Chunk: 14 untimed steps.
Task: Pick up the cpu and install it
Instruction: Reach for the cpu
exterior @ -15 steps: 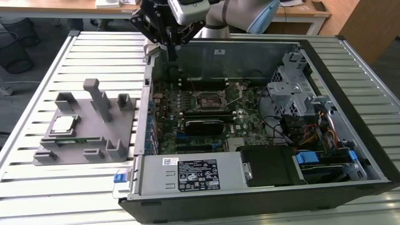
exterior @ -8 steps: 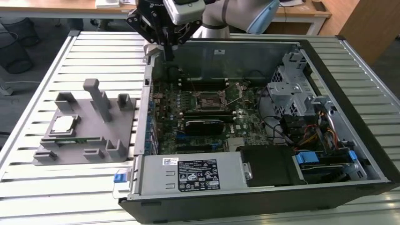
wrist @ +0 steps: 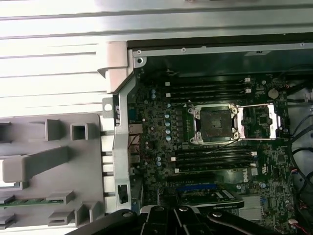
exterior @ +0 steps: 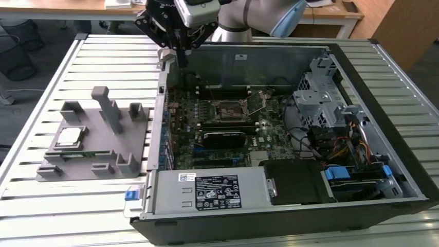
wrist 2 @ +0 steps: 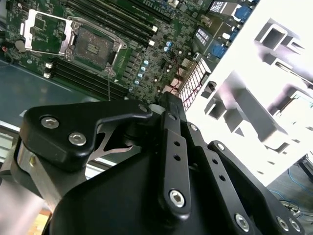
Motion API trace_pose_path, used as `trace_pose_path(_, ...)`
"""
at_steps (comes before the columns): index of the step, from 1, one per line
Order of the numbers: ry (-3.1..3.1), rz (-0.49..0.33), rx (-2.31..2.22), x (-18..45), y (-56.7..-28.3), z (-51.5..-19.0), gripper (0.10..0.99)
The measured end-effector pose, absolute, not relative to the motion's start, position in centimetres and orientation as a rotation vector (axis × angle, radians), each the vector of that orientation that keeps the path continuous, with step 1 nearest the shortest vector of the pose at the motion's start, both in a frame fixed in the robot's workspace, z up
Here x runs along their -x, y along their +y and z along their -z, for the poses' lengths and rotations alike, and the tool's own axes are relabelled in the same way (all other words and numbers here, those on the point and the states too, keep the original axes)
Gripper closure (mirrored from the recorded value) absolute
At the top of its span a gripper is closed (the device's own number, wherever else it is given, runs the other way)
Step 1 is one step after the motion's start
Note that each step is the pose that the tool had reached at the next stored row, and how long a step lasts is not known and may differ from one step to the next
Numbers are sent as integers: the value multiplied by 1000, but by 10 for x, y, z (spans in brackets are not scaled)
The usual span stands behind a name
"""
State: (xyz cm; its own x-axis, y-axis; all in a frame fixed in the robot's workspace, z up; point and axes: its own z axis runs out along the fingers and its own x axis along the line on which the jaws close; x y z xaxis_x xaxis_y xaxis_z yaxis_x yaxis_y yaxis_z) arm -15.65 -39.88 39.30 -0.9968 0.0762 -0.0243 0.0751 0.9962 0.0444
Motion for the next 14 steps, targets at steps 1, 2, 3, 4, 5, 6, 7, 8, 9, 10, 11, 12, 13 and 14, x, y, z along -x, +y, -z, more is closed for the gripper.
trace_pose_path(1, 3113, -68, -118, 157, -399, -393, 980)
trace_pose_path(2, 3113, -68, -118, 158, -399, -393, 980)
trace_pose_path(3, 3113, -68, -118, 159, -399, -393, 980)
trace_pose_path(4, 3113, -68, -118, 160, -399, -393, 980)
trace_pose_path(5, 3113, -68, -118, 161, -399, -393, 980)
trace_pose_path(6, 3113, -68, -118, 162, -399, -393, 980)
trace_pose_path(7, 3113, -68, -118, 163, -399, -393, 980)
trace_pose_path(8, 3113, -68, -118, 165, -399, -393, 980)
trace_pose_path(9, 3113, -68, -118, 166, -399, -393, 980)
trace_pose_path(10, 3113, -68, -118, 167, -399, -393, 980)
trace_pose_path(11, 3113, -68, -118, 168, -399, -393, 980)
trace_pose_path(12, 3113, -68, -118, 170, -399, -393, 980)
trace_pose_path(13, 3113, -68, -118, 171, -399, -393, 980)
trace_pose_path(14, 3113, -68, -118, 172, -399, -393, 980)
